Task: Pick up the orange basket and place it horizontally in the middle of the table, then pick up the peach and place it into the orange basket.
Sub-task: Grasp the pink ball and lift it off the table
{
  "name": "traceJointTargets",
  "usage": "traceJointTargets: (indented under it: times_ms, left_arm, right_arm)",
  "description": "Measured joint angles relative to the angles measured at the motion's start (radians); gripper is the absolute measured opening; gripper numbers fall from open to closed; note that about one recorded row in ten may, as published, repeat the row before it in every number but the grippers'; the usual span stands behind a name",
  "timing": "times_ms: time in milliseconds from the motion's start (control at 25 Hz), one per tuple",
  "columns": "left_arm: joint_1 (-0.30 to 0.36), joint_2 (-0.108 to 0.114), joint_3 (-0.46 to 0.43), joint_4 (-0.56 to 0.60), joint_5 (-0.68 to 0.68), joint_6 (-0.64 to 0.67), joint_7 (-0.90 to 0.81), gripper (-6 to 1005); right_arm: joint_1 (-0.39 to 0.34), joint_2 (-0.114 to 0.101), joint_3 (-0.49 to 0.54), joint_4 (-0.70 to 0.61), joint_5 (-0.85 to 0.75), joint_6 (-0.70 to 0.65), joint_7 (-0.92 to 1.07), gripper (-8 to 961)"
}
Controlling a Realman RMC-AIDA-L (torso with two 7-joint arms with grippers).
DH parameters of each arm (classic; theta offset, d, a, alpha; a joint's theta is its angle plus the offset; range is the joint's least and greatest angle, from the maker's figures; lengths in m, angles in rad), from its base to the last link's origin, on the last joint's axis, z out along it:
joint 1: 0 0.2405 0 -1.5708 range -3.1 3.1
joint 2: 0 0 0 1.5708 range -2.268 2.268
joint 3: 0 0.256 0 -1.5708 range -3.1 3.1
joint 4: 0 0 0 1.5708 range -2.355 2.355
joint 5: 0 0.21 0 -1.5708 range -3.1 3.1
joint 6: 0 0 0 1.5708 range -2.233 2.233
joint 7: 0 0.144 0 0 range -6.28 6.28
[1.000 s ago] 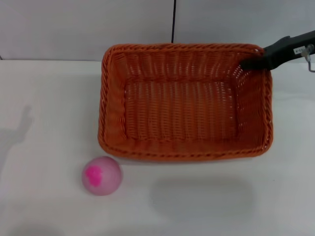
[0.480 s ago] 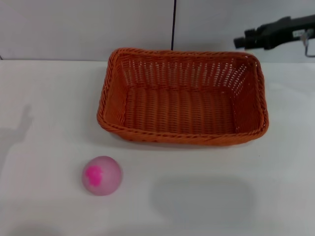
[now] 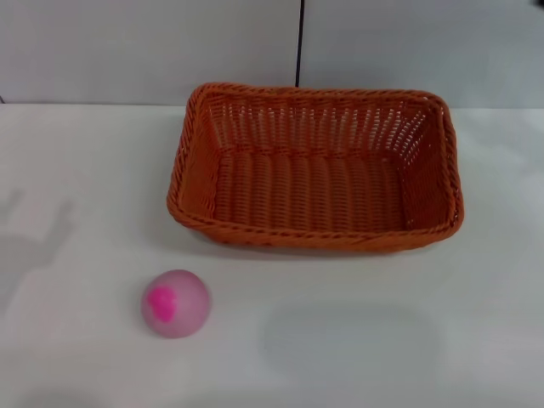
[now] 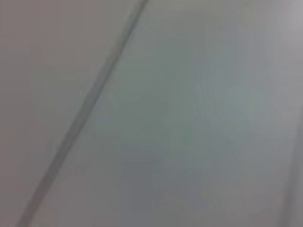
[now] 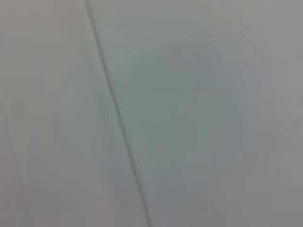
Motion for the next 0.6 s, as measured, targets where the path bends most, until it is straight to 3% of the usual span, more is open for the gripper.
traceJointTargets:
  times_ms: [40,80,120,160,200,280,360,400,480,600]
  left_arm:
    - [0.000,0.000,0.000,0.000,0.000,0.000,0.000,860]
    - [-0.004,0.013,0.048,0.010,0.000,-0.005,-0.011,860]
    - [-0.014,0.037,0.148,0.032,0.000,-0.006,-0.037,860]
    - [-0.014,0.037,0.148,0.032,0.000,-0.006,-0.037,860]
    - [-0.030,0.044,0.231,0.076,0.000,-0.003,-0.062,860]
    - [-0.039,0.044,0.264,0.103,0.000,-0.003,-0.072,859]
    - [-0.052,0.031,0.324,0.154,-0.002,-0.002,-0.076,859]
    - [-0.063,0.015,0.378,0.195,-0.003,0.000,-0.070,859]
    - [-0.067,0.008,0.396,0.209,-0.004,0.002,-0.067,859]
    - [-0.081,-0.020,0.450,0.238,-0.003,0.040,-0.052,859]
  right_arm:
    - [0.000,0.000,0.000,0.000,0.000,0.000,0.000,464]
    - [-0.035,0.004,0.007,0.019,0.050,-0.024,-0.030,464]
    - [-0.080,0.013,0.031,0.051,0.112,-0.063,-0.073,464]
    - [-0.080,0.013,0.031,0.051,0.112,-0.063,-0.073,464]
    - [-0.114,0.023,0.086,0.086,0.155,-0.103,-0.106,464]
    - [-0.123,0.026,0.125,0.105,0.168,-0.123,-0.114,464]
    - [-0.130,0.021,0.193,0.146,0.181,-0.166,-0.119,464]
    - [-0.129,0.007,0.250,0.188,0.184,-0.205,-0.119,465]
    - [-0.128,-0.001,0.272,0.206,0.184,-0.218,-0.119,465]
    - [-0.126,-0.012,0.333,0.254,0.185,-0.248,-0.116,465]
